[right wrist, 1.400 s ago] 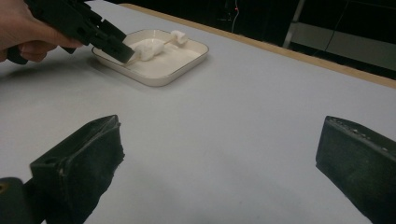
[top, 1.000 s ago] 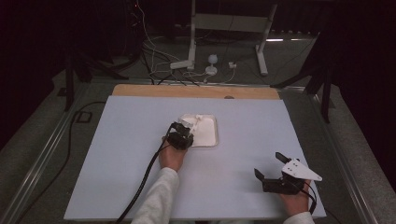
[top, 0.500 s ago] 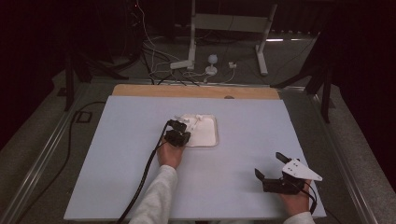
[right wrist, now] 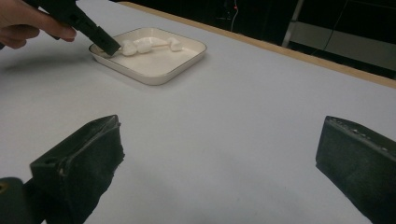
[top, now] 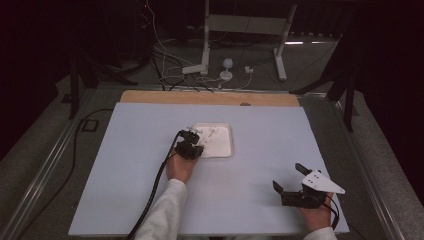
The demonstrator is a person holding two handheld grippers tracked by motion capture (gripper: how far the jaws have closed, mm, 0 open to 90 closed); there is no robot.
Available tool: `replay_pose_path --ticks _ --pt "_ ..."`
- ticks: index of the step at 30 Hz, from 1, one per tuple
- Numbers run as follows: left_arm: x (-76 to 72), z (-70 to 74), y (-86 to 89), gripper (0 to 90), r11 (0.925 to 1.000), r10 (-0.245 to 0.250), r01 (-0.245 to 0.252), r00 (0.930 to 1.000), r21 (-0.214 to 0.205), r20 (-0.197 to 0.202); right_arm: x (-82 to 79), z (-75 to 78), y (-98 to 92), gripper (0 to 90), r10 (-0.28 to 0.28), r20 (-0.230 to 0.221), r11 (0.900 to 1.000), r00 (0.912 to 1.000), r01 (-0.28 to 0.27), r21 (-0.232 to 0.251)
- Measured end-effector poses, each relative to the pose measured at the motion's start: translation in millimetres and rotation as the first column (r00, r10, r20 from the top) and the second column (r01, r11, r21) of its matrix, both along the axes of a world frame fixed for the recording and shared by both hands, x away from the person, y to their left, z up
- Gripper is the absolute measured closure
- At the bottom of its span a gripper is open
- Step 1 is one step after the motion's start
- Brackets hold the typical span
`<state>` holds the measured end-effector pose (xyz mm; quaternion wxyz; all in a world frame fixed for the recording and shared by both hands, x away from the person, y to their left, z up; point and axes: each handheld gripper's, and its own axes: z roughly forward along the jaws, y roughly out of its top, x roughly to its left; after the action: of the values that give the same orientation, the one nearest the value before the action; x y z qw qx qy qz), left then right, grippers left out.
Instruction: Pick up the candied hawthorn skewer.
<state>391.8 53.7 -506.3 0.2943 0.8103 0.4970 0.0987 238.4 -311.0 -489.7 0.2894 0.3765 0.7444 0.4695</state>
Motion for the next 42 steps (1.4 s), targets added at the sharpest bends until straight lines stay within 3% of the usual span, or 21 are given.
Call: replay_pose_path --ticks 8,13,17,22,29,33,42 --pt "-1.4 0.4 1.9 90.0 0.9999 -0.015 0.015 0.9999 -0.006 -0.007 0.3 -0.3 0.9 0.5 0.0 -0.002 1.0 1.0 0.0 -0.005" --pt "-4.3 6.7 3.3 90.0 0.9995 -0.018 0.018 0.9998 -0.025 -0.002 0.4 -0.6 0.4 0.5 -0.001 -0.004 1.0 1.0 0.001 -0.006" --pt "-8.1 11.0 5.1 90.0 0.9995 -0.026 0.026 0.9997 -0.018 -0.005 0.5 -0.8 0.6 0.5 -0.001 -0.006 1.0 1.0 0.001 -0.007" --pt "-8.5 7.2 6.9 90.0 0.9995 -0.029 0.029 0.9992 -0.01 -0.026 0.7 -1.0 1.8 0.5 0.001 -0.009 0.9999 1.0 -0.001 -0.01" --pt "-4.3 4.4 9.3 90.0 0.9988 -0.026 0.024 0.9986 -0.042 -0.047 1.3 -1.6 2.3 0.5 0.002 -0.012 0.9999 0.9999 -0.002 -0.012" --pt "-5.3 5.1 10.7 90.0 0.9992 -0.019 0.017 0.9993 -0.036 -0.032 0.9 -1.2 1.9 0.5 0.0 -0.01 0.9999 0.9999 0.0 -0.012" --pt "-15.0 15.8 16.7 90.0 0.9969 -0.021 0.023 0.9995 -0.075 0.022 1.0 -1.1 1.1 0.5 -0.002 -0.011 1.0 0.9999 0.002 -0.008"
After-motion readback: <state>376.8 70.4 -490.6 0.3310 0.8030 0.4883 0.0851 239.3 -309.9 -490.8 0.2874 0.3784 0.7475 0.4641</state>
